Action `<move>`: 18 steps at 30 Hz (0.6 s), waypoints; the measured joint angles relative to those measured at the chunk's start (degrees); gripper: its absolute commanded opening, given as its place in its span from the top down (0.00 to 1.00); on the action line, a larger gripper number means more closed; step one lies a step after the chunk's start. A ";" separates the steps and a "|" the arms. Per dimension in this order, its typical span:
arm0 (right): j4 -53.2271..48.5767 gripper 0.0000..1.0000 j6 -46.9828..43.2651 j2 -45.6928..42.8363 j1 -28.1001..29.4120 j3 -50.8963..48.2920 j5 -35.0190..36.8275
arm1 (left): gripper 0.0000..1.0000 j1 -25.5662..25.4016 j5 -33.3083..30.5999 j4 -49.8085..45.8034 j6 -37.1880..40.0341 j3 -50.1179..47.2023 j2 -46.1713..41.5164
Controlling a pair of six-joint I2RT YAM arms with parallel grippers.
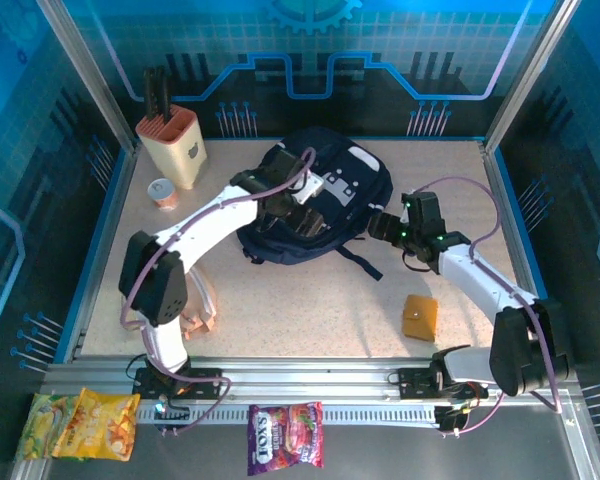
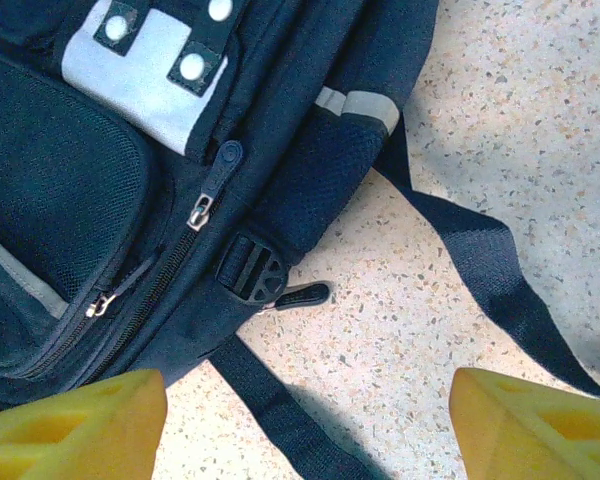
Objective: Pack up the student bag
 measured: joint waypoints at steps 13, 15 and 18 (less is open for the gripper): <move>0.44 0.24 2.93 -1.36 -1.57 -2.14 -1.86 | 0.38 -4.94 -6.10 -4.24 15.41 5.49 11.37; 0.48 0.25 3.13 -1.36 -1.57 -2.16 -1.92 | 0.47 -5.31 -7.23 -4.15 16.39 6.25 12.57; 0.85 0.25 3.54 -1.33 -1.57 -2.16 -2.58 | 0.60 -5.31 -9.09 -3.61 16.72 6.71 13.51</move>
